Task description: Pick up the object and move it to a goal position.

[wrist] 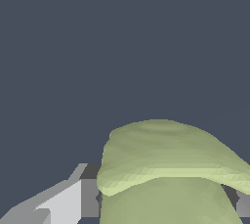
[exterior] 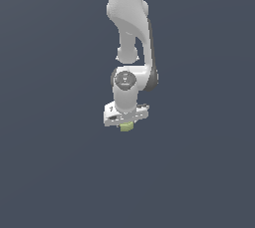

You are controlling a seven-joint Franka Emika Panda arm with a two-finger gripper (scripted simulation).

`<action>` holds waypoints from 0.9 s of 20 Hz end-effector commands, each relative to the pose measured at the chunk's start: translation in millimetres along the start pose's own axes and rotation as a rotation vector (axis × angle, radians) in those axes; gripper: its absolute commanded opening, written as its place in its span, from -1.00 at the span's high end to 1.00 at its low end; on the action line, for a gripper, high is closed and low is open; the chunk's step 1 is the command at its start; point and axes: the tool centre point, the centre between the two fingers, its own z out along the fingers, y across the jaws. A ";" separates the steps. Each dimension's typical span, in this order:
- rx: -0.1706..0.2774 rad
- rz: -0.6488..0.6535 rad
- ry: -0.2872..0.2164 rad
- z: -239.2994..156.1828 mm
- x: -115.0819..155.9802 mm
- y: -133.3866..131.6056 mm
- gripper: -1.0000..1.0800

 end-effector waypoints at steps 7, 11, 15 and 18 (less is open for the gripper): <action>0.000 0.001 0.000 -1.8 58.6 -35.2 1.00; 0.000 0.000 0.000 -2.1 82.0 -48.8 1.00; 0.000 0.000 0.000 -2.6 100.2 -58.9 1.00; 0.000 0.000 0.000 -2.8 110.4 -64.3 1.00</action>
